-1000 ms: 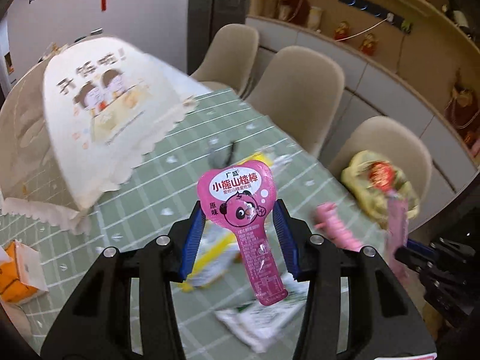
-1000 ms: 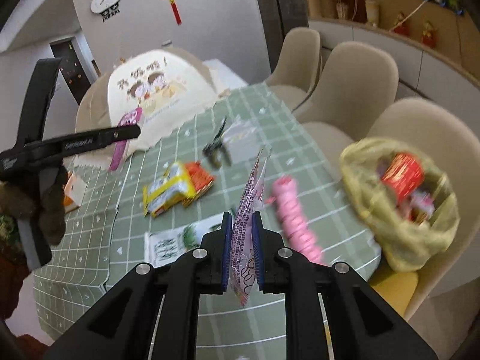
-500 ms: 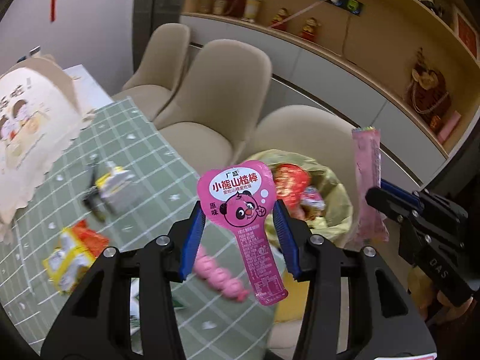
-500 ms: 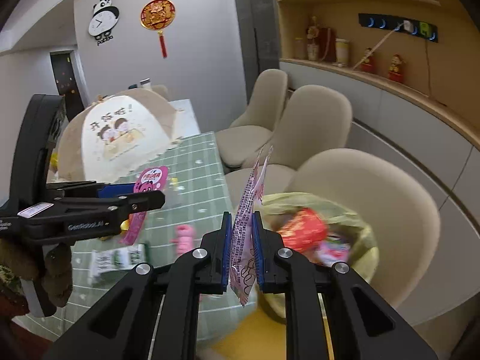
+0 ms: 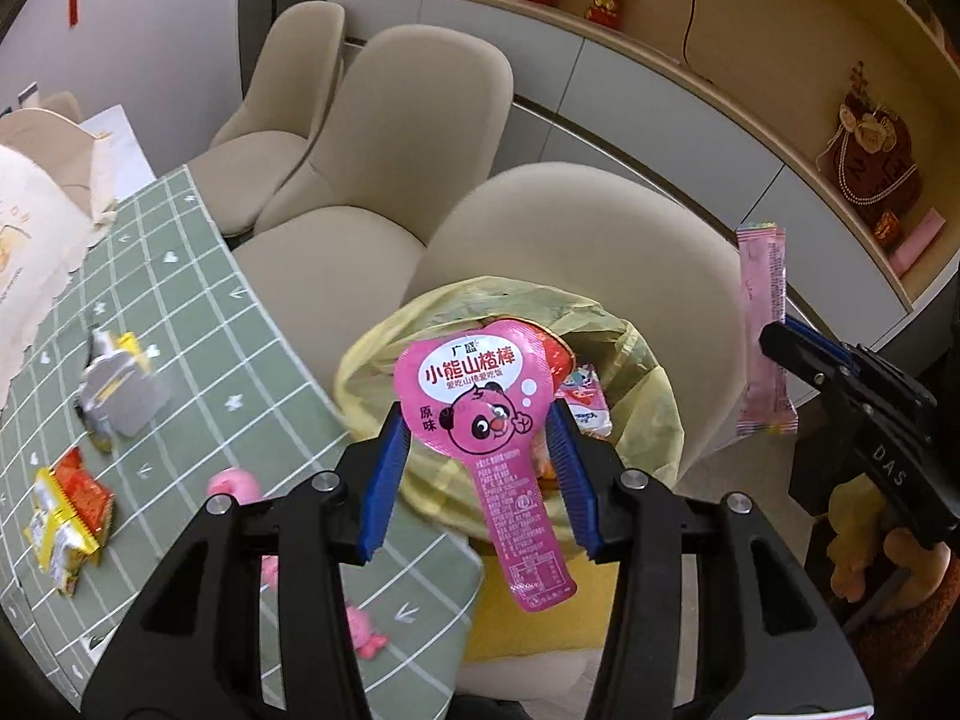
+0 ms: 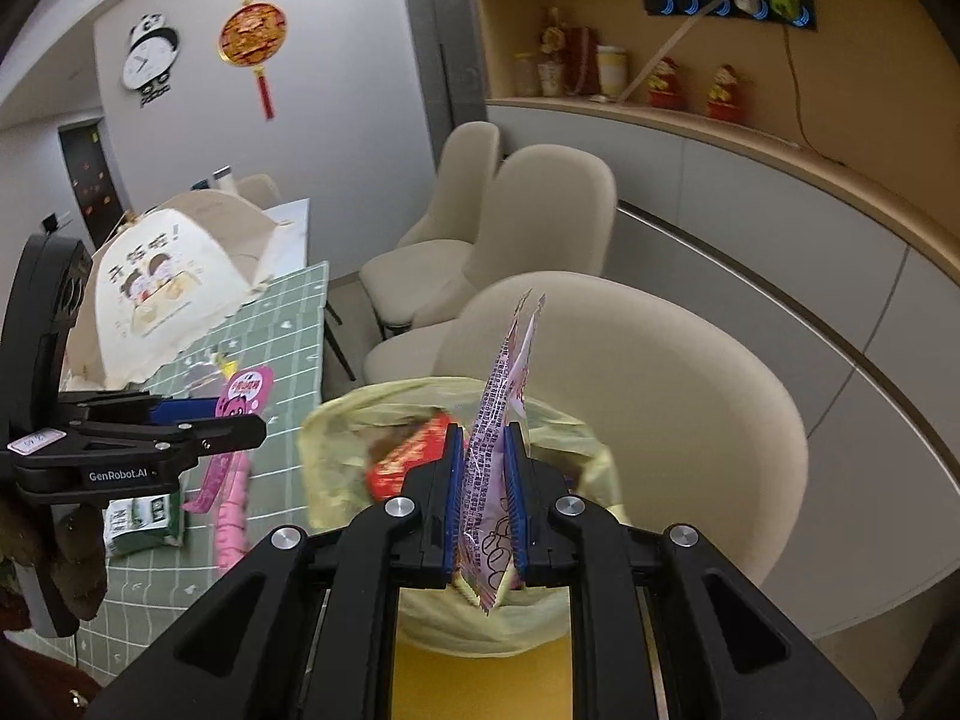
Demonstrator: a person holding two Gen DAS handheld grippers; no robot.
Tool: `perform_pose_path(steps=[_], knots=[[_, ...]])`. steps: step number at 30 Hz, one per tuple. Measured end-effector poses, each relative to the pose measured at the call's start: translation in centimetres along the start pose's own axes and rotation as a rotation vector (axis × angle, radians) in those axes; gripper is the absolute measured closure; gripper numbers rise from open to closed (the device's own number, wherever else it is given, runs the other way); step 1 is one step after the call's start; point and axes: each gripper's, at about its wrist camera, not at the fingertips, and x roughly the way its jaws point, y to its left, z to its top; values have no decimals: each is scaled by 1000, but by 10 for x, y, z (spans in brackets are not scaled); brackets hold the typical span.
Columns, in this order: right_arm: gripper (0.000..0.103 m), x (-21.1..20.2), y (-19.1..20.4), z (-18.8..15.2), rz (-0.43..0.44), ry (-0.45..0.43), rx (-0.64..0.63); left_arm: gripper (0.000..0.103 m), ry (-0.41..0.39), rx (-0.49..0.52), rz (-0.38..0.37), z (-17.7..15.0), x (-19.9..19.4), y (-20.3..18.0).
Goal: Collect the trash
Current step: 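Carry both pink wrappers over the yellow bag and open both tools to drop them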
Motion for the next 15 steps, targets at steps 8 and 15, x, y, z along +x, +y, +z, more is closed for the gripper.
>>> perform_pose_path(steps=[8, 15], knots=[[89, 11, -32, -4, -13, 22, 40, 52, 93, -28, -92, 12, 51, -15], [89, 24, -40, -16, 3, 59, 67, 42, 108, -111, -108, 10, 59, 0]])
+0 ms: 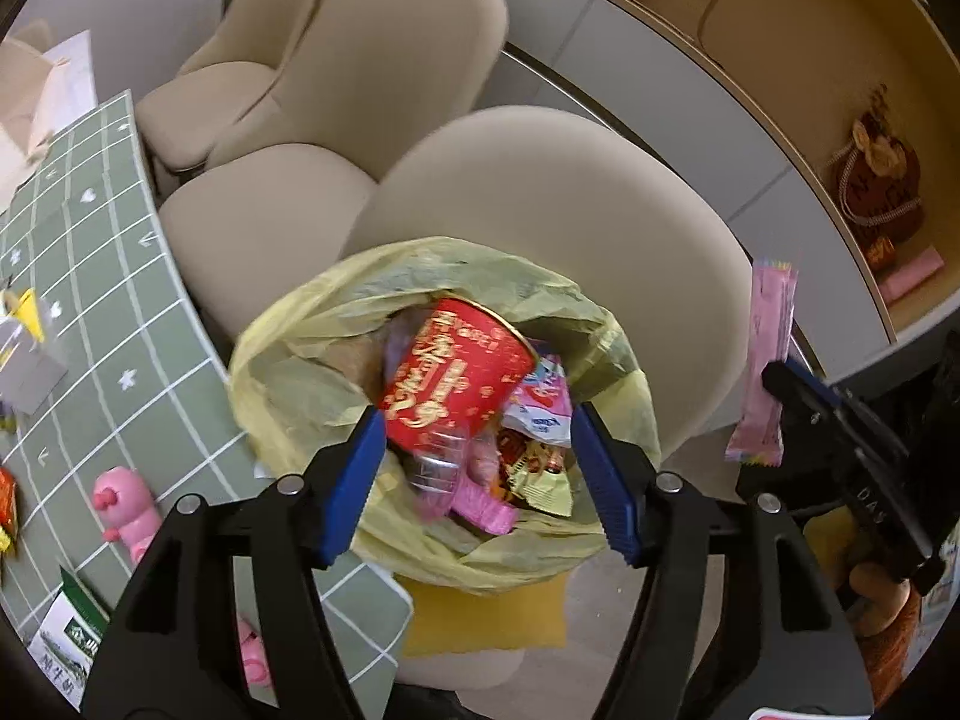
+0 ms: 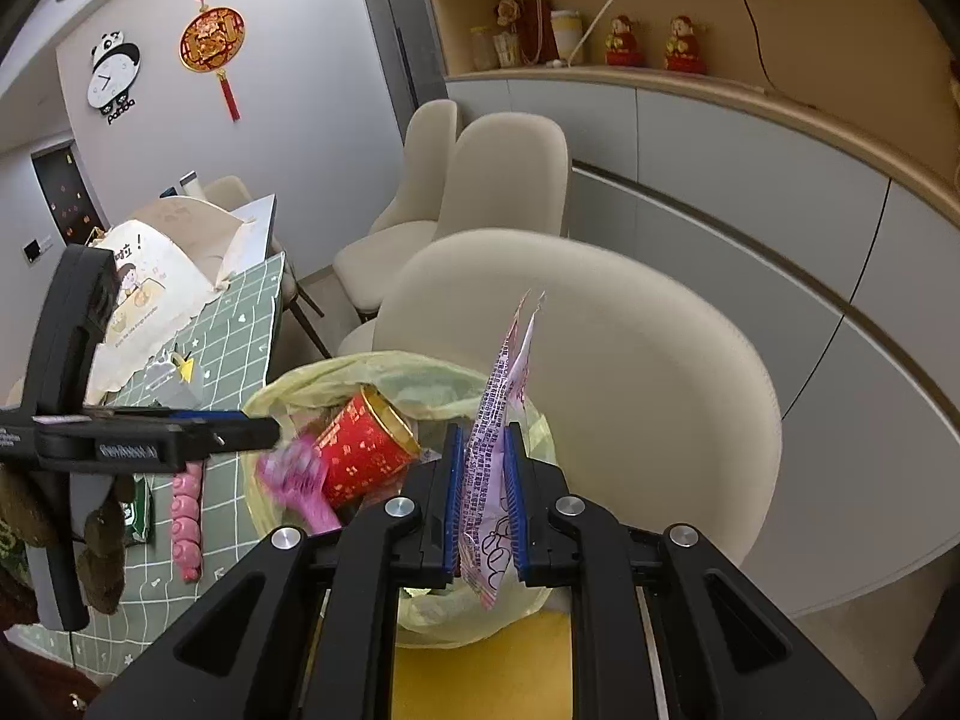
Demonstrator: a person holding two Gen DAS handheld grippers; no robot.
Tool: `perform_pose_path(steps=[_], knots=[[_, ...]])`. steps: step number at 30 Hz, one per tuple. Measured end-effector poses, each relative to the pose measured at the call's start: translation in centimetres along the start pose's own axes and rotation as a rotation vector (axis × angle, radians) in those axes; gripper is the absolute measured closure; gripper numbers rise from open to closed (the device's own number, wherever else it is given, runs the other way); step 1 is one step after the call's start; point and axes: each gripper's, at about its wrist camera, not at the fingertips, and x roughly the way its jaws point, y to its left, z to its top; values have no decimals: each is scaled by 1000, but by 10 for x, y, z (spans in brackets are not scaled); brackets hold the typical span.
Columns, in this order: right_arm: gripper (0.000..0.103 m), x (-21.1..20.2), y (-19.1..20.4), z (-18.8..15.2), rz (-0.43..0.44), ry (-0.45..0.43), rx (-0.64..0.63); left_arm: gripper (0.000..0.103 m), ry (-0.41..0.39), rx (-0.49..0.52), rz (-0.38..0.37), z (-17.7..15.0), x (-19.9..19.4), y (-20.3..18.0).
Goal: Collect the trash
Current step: 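Carry both pink wrappers over the yellow bag and open both tools to drop them, then move both tools back over the table toward the remaining trash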
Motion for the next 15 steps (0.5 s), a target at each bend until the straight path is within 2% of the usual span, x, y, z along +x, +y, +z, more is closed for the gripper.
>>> perform_pose_path(steps=[9, 15], knots=[[89, 37, 12, -4, 81, 61, 1, 42, -74, -32, 101, -24, -58, 37], [87, 69, 27, -13, 93, 146, -31, 42, -104, -120, 182, -63, -98, 74]])
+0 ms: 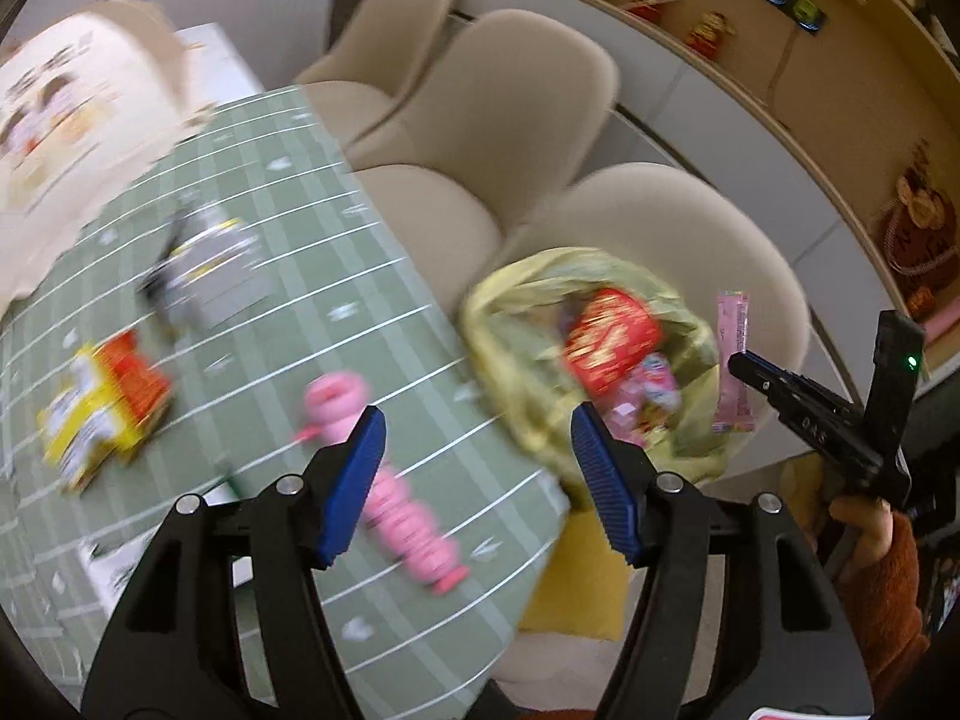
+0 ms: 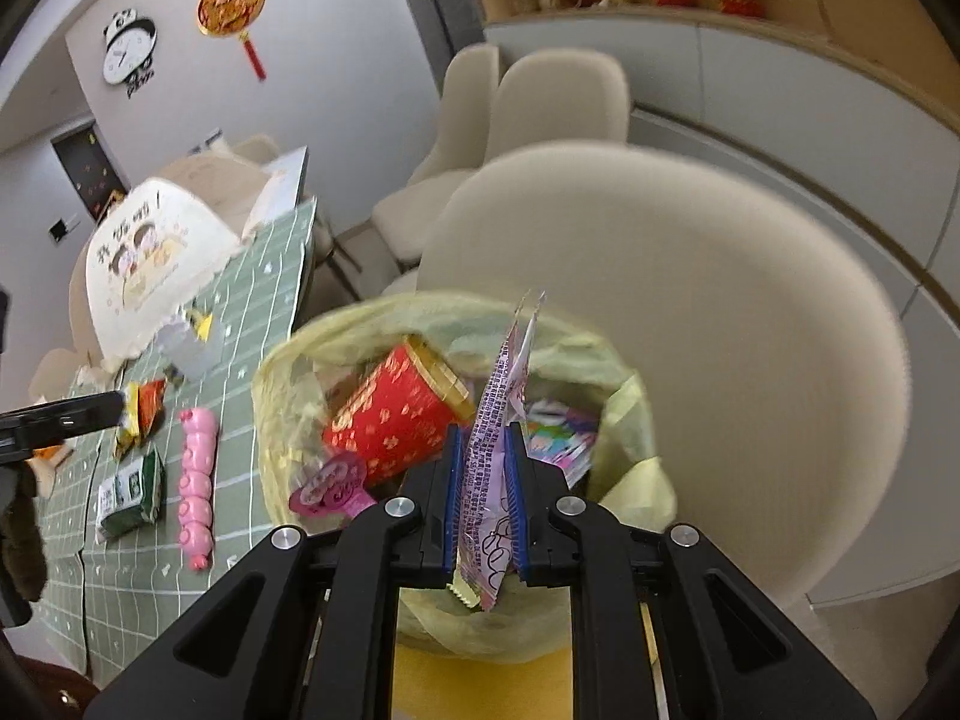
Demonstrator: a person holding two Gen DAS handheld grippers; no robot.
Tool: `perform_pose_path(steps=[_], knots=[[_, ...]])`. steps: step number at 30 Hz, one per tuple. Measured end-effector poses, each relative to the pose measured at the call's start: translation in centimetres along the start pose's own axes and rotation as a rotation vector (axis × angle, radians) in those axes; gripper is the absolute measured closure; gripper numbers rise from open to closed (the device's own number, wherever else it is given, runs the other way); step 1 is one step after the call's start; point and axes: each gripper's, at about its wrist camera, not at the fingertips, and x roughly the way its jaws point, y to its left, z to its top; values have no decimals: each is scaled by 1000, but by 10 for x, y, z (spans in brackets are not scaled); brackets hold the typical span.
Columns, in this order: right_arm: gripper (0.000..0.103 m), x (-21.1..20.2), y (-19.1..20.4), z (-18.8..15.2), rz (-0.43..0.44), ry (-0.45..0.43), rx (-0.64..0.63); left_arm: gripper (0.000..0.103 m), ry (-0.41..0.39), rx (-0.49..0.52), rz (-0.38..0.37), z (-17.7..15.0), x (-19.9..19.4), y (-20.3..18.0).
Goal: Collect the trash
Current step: 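Move both tools back over the table toward the remaining trash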
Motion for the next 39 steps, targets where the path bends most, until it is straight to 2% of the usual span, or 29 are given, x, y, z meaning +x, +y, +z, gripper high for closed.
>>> perform_pose_path(steps=[2, 3, 4, 7, 12, 19, 26, 28, 32, 35, 39], knots=[[75, 8, 5, -2, 2, 14, -21, 41, 2, -50, 40, -14, -10, 21], [64, 11, 8, -4, 6, 18, -28, 41, 4, -72, 51, -18, -13, 31], [60, 13, 8, -4, 8, 19, -30, 41, 8, -110, 67, -26, -19, 45], [59, 16, 13, -8, -9, 15, -18, 41, 20, -179, 111, -46, -28, 74], [59, 5, 31, -17, -7, -11, 18, 41, 31, -217, 163, -73, -41, 116], [59, -22, 105, -42, 15, -40, -18, 41, -7, -244, 201, -90, -63, 175], [51, -26, 196, -63, 33, -34, -67, 41, -43, -222, 170, -102, -89, 236], [51, -23, 221, -67, 63, -21, -69, 41, -46, -218, 149, -104, -96, 252], [47, -16, 261, -76, 54, -3, -101, 41, -53, -195, 99, -108, -103, 280], [47, -15, 285, -83, 60, -2, -117, 41, -71, -159, 31, -94, -102, 288], [47, -14, 303, -88, 30, 15, -149, 41, -143, 1, 12, -52, -89, 274]])
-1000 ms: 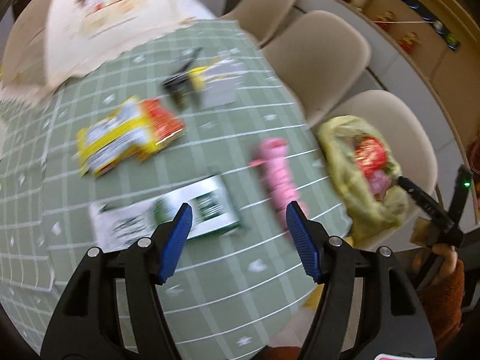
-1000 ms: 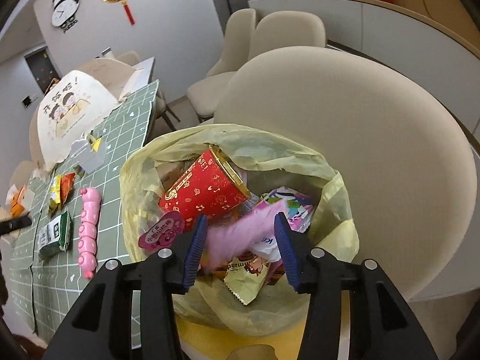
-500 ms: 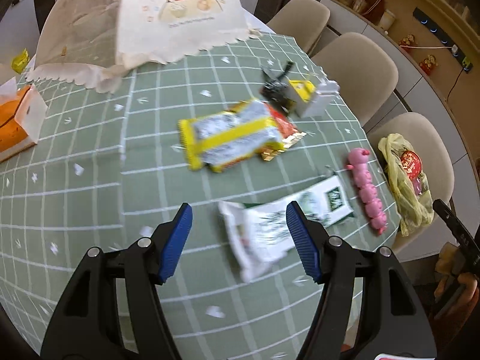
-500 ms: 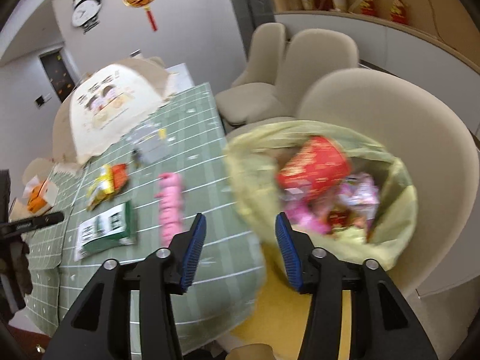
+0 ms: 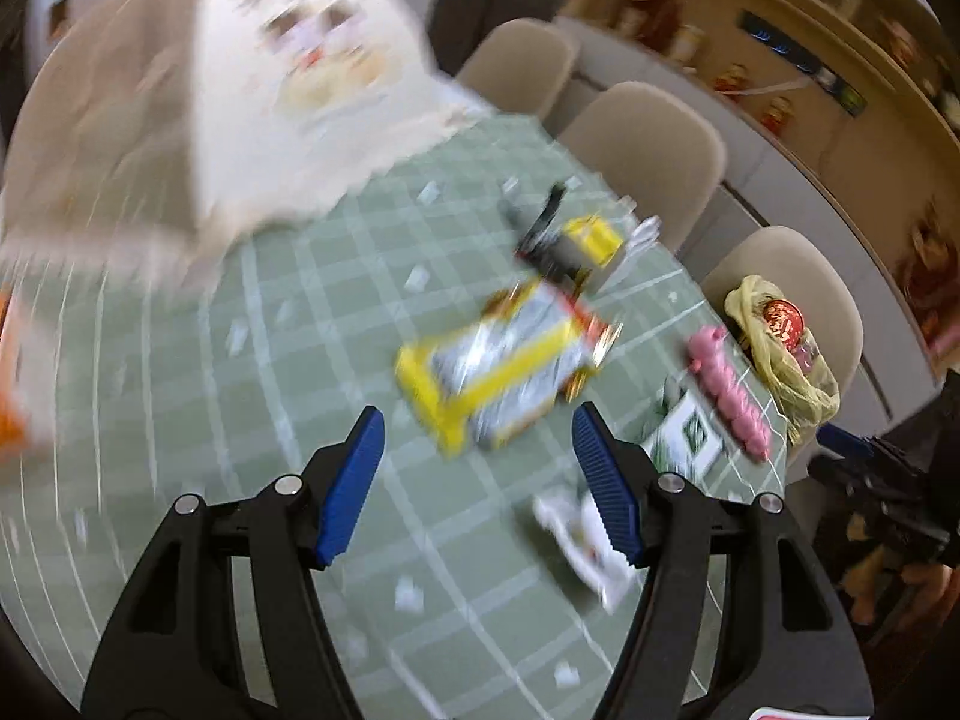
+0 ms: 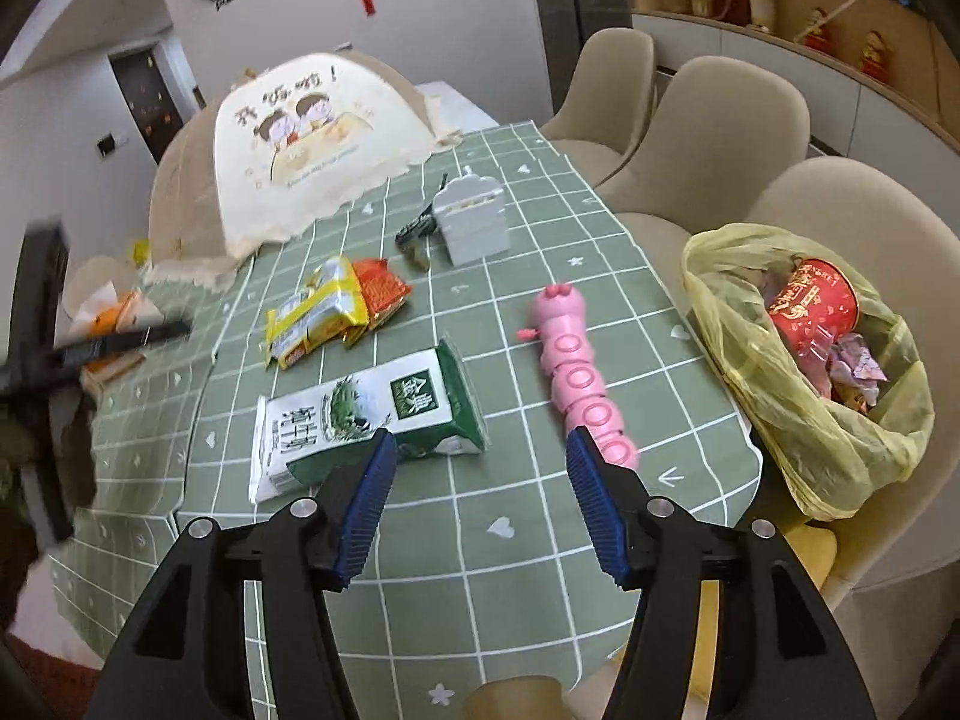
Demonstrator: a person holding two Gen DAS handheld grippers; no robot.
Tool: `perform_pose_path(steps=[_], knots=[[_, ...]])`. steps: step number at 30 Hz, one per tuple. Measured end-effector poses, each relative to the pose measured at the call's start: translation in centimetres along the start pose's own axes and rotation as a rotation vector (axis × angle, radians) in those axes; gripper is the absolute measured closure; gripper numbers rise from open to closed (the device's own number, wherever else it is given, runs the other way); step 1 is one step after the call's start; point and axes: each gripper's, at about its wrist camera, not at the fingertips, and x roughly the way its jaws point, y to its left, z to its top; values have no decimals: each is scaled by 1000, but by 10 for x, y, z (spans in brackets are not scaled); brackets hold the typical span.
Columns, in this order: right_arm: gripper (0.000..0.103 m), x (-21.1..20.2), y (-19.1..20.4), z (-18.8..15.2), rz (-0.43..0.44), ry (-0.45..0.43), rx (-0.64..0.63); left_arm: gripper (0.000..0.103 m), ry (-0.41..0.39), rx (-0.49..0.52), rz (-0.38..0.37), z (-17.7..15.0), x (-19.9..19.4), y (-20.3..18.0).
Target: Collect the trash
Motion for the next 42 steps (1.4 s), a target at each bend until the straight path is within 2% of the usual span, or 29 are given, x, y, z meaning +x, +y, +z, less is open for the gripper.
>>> perform_pose_path(steps=[3, 5, 7, 9, 10, 16, 17, 19, 23, 28, 33, 35, 39, 42], knots=[[47, -1, -1, 0, 1, -1, 17, 41, -14, 96, -43, 32, 28, -14], [47, 1, -6, 1, -21, 2, 38, 41, 8, 148, -60, 53, 55, -24], [47, 5, -11, 1, -50, 19, 43, 45, 41, 185, -64, 70, 80, -31], [47, 9, -17, 0, -83, 24, 45, 56, 99, 227, -52, 87, 113, -39], [47, 10, -20, 0, -93, 22, 49, 57, 123, 246, -50, 95, 128, -42], [47, 15, -47, -1, -119, 16, 99, 59, 233, 319, -24, 116, 194, -54], [47, 18, -53, -1, -116, 21, 113, 70, 253, 326, -22, 117, 203, -56], [47, 21, -58, 0, -113, 26, 120, 74, 256, 310, -14, 118, 209, -55], [47, 28, -56, 3, -84, 32, 121, 88, 242, 203, -62, 114, 191, -45], [47, 36, -33, 5, 0, 49, 88, 88, 192, 110, -61, 95, 138, -25], [47, 36, 15, 2, 98, 64, 30, 88, 119, -25, 14, 62, 72, 13], [47, 38, 43, -1, 127, 83, -39, 88, 110, -76, 54, 41, 48, 30], [47, 47, 105, -13, 146, 101, -223, 88, 118, -177, 77, -2, 11, 62], [47, 56, 138, -19, 102, 81, -336, 88, 135, -209, 83, -35, -9, 75]])
